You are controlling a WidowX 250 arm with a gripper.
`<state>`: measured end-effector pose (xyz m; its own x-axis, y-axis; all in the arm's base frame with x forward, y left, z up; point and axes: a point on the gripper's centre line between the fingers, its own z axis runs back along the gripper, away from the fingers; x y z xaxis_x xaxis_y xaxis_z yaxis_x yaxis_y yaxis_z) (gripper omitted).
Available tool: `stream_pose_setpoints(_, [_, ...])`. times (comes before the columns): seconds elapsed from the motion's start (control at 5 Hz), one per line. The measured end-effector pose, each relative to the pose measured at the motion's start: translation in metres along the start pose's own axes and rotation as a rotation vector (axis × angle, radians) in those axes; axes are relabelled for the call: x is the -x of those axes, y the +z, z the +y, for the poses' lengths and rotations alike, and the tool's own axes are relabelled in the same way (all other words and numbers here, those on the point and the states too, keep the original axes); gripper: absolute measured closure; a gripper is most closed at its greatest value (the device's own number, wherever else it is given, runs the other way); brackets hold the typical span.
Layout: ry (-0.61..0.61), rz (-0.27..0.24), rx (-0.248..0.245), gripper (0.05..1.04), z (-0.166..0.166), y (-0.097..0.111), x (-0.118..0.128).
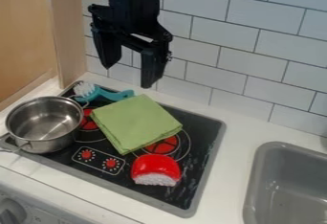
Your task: Put the silver pot to the upper right of the burner beside the green cloth
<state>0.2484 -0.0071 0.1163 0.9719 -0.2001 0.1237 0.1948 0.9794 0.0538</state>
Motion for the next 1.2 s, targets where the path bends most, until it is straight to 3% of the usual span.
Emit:
stream_pose_setpoints(0.2, [-0.003,0.061,0.008,0.084,-0.003,-0.013,0.015])
stream_pose_setpoints(0.4, [0.033,0.038,-0.010,0.084,0.008,-0.013,0.013])
stream_pose_setpoints(0.8, [0.134,0.048,-0.094,0.084,0.043,-0.040,0.032])
stream_pose_setpoints(1.2, [0.151,0.107,-0.080,0.084,0.064,-0.070,0.042])
